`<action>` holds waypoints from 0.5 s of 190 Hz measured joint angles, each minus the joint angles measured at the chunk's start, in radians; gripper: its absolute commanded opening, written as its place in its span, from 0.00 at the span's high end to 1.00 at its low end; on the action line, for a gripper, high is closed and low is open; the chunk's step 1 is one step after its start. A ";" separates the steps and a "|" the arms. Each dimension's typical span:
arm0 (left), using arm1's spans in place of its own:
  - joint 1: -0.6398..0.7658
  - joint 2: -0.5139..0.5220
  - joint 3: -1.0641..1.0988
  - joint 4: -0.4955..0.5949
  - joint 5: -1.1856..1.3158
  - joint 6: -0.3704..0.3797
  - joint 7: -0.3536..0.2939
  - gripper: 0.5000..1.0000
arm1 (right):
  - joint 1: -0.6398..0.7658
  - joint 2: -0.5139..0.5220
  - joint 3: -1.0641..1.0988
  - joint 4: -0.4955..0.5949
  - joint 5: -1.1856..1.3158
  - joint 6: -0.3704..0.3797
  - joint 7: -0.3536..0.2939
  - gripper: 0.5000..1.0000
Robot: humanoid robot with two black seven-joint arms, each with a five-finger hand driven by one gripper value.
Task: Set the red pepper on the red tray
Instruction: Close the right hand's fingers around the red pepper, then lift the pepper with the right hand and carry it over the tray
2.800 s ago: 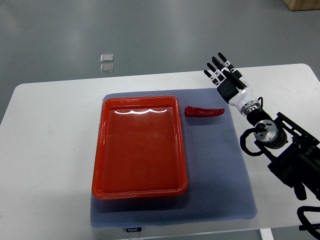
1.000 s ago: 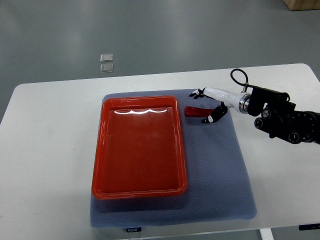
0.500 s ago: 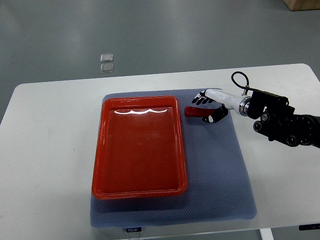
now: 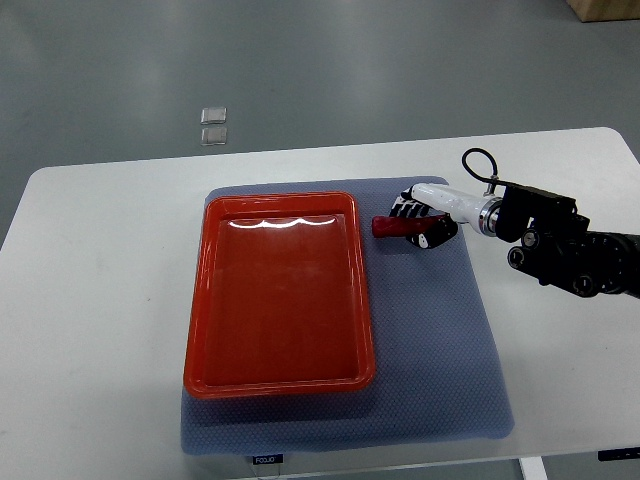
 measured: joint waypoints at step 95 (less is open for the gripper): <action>0.000 0.000 0.000 0.002 0.000 0.000 0.000 0.00 | 0.083 -0.051 0.004 0.025 0.010 0.007 0.001 1.00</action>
